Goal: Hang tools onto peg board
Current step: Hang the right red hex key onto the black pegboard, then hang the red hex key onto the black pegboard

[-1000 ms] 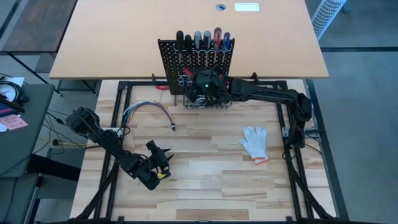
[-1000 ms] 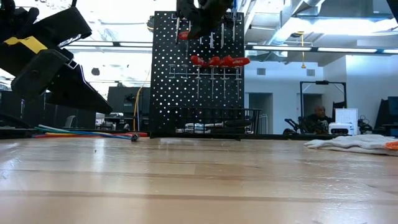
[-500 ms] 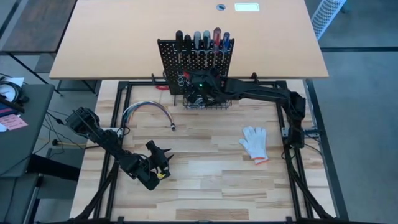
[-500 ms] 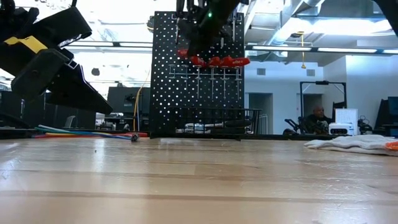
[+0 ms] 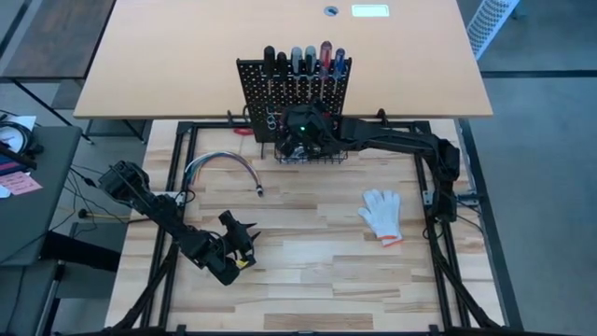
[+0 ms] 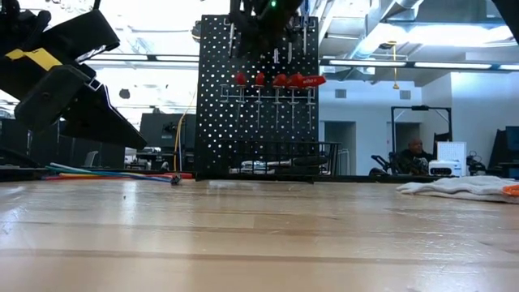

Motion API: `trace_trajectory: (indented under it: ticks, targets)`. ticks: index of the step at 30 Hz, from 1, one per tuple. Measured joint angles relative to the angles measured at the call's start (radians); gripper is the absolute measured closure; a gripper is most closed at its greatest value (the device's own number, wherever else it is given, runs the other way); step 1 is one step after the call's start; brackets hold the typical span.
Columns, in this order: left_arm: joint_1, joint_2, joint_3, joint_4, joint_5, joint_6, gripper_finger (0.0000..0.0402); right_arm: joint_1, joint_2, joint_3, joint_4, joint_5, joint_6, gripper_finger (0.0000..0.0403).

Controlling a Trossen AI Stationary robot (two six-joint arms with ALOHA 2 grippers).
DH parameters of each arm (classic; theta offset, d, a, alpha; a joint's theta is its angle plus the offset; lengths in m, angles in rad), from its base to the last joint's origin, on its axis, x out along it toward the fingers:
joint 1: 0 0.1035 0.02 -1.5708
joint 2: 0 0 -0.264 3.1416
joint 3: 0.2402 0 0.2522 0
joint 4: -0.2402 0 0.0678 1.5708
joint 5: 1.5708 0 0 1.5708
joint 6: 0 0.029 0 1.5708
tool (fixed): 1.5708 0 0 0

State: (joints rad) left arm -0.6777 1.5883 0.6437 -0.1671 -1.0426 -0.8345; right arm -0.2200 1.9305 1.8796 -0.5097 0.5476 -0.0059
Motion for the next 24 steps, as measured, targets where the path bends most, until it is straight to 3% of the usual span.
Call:
trace_trajectory:
  ticks: [4, 10, 15, 20, 24]
  targets:
    - [-0.008, 0.000, 0.000, -0.002, 0.000, 0.006, 0.0274, 0.026, 0.000, 0.031, -0.021, 0.002, -0.012, 0.0171]
    - [-0.045, -0.044, 0.000, -0.059, 0.000, 0.015, 0.0274, 0.142, -0.002, 0.047, -0.081, 0.006, -0.105, 0.0175]
    - [-0.074, -0.149, 0.000, -0.273, -0.053, -0.189, 0.0274, 0.282, -0.002, -0.068, -0.092, -0.001, -0.131, 0.0190]
    - [-0.031, -0.256, 0.000, -0.555, -0.059, -0.477, 0.0274, 0.413, -0.002, -0.244, -0.116, -0.002, 0.027, 0.0204]
    - [0.125, -0.318, 0.000, -0.621, -0.059, -0.446, 0.0274, 0.512, 0.004, -0.400, -0.046, -0.002, 0.221, 0.0211]
